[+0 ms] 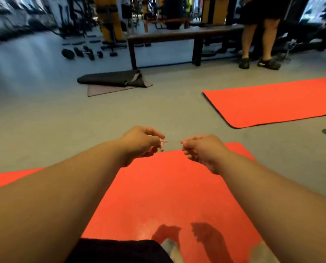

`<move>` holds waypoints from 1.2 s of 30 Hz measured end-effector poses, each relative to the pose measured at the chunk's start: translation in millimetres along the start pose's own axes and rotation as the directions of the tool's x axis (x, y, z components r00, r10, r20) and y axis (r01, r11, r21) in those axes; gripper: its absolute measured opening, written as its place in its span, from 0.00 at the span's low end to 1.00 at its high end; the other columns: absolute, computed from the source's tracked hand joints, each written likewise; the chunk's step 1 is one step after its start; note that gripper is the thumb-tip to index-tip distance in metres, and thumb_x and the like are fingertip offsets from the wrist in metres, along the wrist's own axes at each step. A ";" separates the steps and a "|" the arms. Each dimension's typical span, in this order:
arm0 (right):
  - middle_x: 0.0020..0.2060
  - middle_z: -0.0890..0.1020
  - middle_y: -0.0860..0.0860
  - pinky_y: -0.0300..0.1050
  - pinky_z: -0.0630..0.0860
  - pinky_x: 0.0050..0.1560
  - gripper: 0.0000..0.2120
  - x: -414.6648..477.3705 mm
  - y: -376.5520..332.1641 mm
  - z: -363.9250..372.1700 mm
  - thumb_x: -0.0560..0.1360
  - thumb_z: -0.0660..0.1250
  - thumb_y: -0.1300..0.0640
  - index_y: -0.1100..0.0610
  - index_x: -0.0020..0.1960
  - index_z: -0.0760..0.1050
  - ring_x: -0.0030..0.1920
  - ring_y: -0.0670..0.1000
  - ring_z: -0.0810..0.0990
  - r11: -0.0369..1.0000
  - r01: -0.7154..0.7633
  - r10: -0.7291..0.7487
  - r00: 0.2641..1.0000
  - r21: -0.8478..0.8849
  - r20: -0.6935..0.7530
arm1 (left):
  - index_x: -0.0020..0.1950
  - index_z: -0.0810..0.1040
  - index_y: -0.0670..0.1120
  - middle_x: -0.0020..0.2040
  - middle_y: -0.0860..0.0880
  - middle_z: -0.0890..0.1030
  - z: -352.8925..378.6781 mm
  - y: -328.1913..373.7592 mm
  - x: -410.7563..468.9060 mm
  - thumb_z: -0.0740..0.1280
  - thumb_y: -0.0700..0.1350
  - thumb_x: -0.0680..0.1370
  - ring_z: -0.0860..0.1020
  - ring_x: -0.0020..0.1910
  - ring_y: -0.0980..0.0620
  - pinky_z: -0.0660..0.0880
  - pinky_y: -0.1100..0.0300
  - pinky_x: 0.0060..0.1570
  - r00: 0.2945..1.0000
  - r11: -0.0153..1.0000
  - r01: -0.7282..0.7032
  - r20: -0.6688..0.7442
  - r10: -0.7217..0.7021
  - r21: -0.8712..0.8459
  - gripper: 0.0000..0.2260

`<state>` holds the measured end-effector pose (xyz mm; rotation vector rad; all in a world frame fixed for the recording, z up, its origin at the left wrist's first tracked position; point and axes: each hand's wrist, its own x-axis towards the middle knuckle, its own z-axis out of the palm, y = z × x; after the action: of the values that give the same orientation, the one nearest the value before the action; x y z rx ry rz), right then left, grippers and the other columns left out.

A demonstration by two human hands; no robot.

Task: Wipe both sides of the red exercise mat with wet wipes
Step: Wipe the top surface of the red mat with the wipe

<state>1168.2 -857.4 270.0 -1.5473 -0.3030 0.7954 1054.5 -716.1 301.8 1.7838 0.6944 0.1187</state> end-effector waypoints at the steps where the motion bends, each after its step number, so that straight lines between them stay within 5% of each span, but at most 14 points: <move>1: 0.31 0.75 0.55 0.33 0.72 0.24 0.07 -4.3 -6.4 14.1 0.75 0.65 0.69 0.61 0.39 0.73 0.25 0.46 0.72 1.000 0.016 -0.016 1.000 -0.006 0.005 | 0.50 0.80 0.39 0.36 0.44 0.79 -14.6 -0.7 -12.5 0.64 0.33 0.75 0.74 0.30 0.54 0.72 0.65 0.32 1.000 1.000 -0.002 -0.031 0.002 -0.012 0.07; 10: 0.30 0.76 0.56 0.35 0.78 0.29 0.11 1.8 -2.8 150.3 0.70 0.66 0.76 0.63 0.35 0.75 0.30 0.51 0.75 0.992 0.043 -0.021 0.982 -0.115 0.187 | 0.42 0.79 0.37 0.35 0.41 0.79 -124.6 -84.7 -56.1 0.67 0.30 0.75 0.76 0.30 0.52 0.77 0.63 0.36 0.954 0.974 0.045 -0.278 -0.108 -0.224 0.04; 17: 0.30 0.76 0.55 0.35 0.78 0.30 0.11 18.7 52.6 342.9 0.69 0.66 0.76 0.64 0.34 0.75 0.30 0.50 0.74 0.989 -0.009 0.057 0.943 -0.144 0.328 | 0.39 0.78 0.40 0.29 0.46 0.76 -263.9 -214.2 -88.6 0.68 0.37 0.77 0.73 0.24 0.57 0.74 0.68 0.29 0.908 0.971 0.196 -0.349 -0.233 -0.137 0.06; 26: 0.31 0.76 0.55 0.36 0.79 0.32 0.10 -49.5 85.0 577.4 0.69 0.66 0.76 0.63 0.34 0.75 0.30 0.50 0.75 0.992 -0.005 0.053 0.920 -0.124 0.388 | 0.46 0.78 0.37 0.37 0.42 0.78 -488.4 -308.7 -196.1 0.66 0.34 0.77 0.75 0.28 0.56 0.76 0.68 0.32 0.900 0.972 0.227 -0.367 -0.233 -0.062 0.02; 29: 0.31 0.76 0.55 0.36 0.79 0.32 0.11 -75.4 87.3 636.0 0.69 0.66 0.75 0.62 0.34 0.75 0.31 0.50 0.75 0.993 0.008 0.037 0.922 -0.114 0.385 | 0.50 0.79 0.32 0.37 0.42 0.79 -545.9 -329.6 -232.6 0.68 0.36 0.77 0.75 0.30 0.54 0.76 0.67 0.32 0.900 0.968 0.248 -0.361 -0.246 -0.041 0.07; 36: 0.31 0.75 0.56 0.35 0.78 0.30 0.11 -145.8 94.6 795.3 0.70 0.65 0.76 0.63 0.35 0.74 0.30 0.50 0.74 0.997 0.013 0.027 0.887 -0.082 0.461 | 0.42 0.79 0.40 0.34 0.45 0.79 -680.1 -366.4 -345.5 0.71 0.41 0.76 0.75 0.28 0.55 0.75 0.66 0.32 0.850 0.972 0.231 -0.475 -0.227 -0.052 0.05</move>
<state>529.4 -352.7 262.5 -1.4196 -0.6890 1.1702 343.4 -257.4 289.2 1.6732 1.2609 0.4065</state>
